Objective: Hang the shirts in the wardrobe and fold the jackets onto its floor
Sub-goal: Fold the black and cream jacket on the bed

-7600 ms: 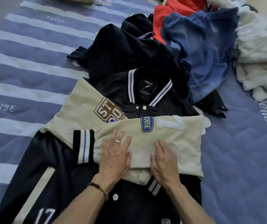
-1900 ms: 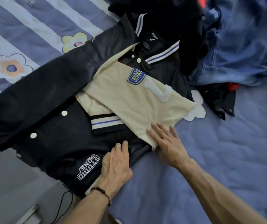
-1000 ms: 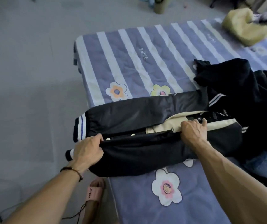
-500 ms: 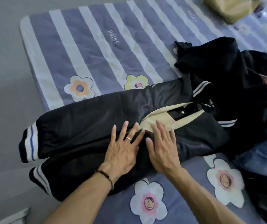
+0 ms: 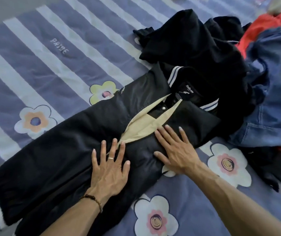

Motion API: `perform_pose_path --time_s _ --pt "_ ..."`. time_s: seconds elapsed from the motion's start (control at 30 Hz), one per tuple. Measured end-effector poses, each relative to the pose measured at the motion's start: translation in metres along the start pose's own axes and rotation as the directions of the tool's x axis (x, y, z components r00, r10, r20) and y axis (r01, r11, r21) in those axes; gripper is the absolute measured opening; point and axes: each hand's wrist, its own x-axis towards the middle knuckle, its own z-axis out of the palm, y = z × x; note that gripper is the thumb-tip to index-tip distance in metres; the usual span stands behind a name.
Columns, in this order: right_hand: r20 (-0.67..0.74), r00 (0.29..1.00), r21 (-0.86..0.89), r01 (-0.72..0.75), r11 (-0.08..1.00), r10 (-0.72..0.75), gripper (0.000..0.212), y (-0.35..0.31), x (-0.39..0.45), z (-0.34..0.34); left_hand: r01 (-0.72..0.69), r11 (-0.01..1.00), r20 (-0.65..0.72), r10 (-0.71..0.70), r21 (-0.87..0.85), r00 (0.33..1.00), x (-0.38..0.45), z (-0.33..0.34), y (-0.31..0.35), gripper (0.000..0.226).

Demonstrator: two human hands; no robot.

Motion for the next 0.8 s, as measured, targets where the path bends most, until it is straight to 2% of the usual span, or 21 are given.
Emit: perform_pose_path --time_s 0.03,0.1,0.2,0.27,0.33,0.4,0.47,0.53,0.63,0.7,0.73,0.8 --pt "0.026 0.988 0.018 -0.154 0.988 0.154 0.074 0.003 0.000 0.000 -0.023 1.000 0.012 0.023 0.005 1.000 0.003 -0.006 0.001 0.068" --pt "0.116 0.907 0.041 -0.412 0.910 0.405 0.076 -0.001 0.007 -0.007 -0.100 0.995 0.049 0.100 0.003 0.994 0.014 -0.025 -0.003 0.068" --pt "0.180 0.807 0.173 -0.589 0.789 0.563 0.069 -0.039 0.014 -0.021 -0.254 0.955 -0.053 0.249 -0.152 0.967 0.044 -0.056 -0.027 0.054" --pt "0.237 0.710 0.262 -0.704 0.660 0.663 0.067 -0.071 0.013 -0.025 -0.416 0.873 -0.162 0.385 -0.256 0.908 0.061 -0.073 -0.054 0.044" --pt "0.321 0.607 0.324 -0.792 0.518 0.727 0.066 -0.109 0.014 -0.025 -0.529 0.816 -0.246 0.477 -0.230 0.843 0.070 -0.082 -0.089 0.040" --pt "0.336 0.511 0.323 -0.851 0.413 0.791 0.065 -0.154 0.015 -0.022 -0.550 0.821 -0.225 0.513 -0.154 0.829 0.076 -0.085 -0.126 0.046" --pt "0.267 0.469 0.293 -0.872 0.393 0.842 0.067 -0.202 0.016 -0.016 -0.598 0.801 -0.125 0.591 -0.025 0.797 0.079 -0.076 -0.158 0.057" --pt "0.216 0.453 0.303 -0.873 0.382 0.865 0.067 -0.256 0.018 -0.013 -0.677 0.732 0.028 0.677 0.073 0.735 0.079 -0.060 -0.178 0.068" --pt "0.168 0.424 0.385 -0.859 0.337 0.890 0.062 -0.339 0.017 -0.009 -0.721 0.684 0.165 0.703 0.110 0.692 0.071 -0.045 -0.185 0.075" --pt "0.214 0.414 0.420 -0.857 0.299 0.885 0.062 -0.382 0.017 -0.012 -0.744 0.657 0.211 0.715 0.124 0.666 0.065 -0.045 -0.188 0.075" --pt "0.240 0.422 0.431 -0.853 0.293 0.874 0.062 -0.400 0.013 -0.016 -0.773 0.624 0.237 0.738 0.116 0.632 0.058 -0.045 -0.192 0.074" --pt "0.213 0.487 0.491 -0.803 0.338 0.847 0.059 -0.411 0.003 -0.022 -0.810 0.582 0.235 0.780 0.067 0.580 0.047 -0.049 -0.203 0.069"
